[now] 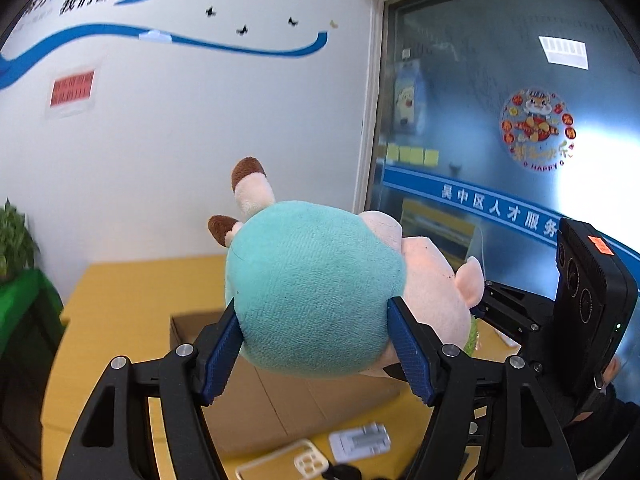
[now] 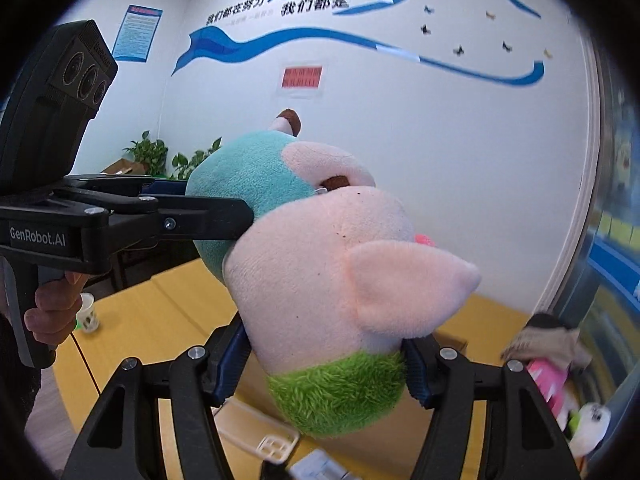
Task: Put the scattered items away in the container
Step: 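Lift the pig plush with the left gripper and carry it over the box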
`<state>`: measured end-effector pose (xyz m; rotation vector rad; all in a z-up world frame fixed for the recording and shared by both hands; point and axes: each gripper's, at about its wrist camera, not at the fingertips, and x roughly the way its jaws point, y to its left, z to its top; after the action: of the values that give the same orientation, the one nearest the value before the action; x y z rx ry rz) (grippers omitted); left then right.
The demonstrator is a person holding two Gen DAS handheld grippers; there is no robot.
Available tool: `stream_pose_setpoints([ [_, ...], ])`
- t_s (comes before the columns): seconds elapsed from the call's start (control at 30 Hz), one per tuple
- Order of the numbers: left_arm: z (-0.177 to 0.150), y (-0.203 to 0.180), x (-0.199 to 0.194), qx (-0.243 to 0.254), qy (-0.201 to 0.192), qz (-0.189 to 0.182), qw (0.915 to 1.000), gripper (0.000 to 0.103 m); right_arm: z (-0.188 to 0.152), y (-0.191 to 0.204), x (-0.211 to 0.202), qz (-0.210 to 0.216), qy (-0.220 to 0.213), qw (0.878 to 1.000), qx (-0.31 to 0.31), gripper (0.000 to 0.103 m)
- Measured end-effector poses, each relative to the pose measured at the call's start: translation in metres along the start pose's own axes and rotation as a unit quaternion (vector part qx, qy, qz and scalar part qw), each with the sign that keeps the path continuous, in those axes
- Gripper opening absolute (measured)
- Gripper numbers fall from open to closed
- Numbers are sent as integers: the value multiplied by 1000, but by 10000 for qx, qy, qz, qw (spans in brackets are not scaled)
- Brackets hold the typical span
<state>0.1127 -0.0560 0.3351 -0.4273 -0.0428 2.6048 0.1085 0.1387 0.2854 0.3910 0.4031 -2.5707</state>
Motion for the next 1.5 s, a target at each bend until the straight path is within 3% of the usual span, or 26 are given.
stream_pose_setpoints([
  [0.13,45,14,4,69,-276,29,9996,74,50,-16,6,26,-237,9997,-88,65],
  [0.33,94,38,23,123,-396,165,9990,74,98,-35,36,-23,-390,9987,-324,65],
  [0.63,111,86,94,-64,-113,422,9990,74,108,-72,128,375,-177,9989,-217,65],
  [1.0,66,150,204,-476,465,447,9968,74,63,-98,251,652,362,9972,-33,65],
  [1.27,-1,193,292,-793,1095,578,9891,74,-5,-106,349,935,876,9915,217,64],
  [1.5,-68,218,343,-1094,1685,578,9779,74,-69,-100,407,1202,1372,9826,354,64],
])
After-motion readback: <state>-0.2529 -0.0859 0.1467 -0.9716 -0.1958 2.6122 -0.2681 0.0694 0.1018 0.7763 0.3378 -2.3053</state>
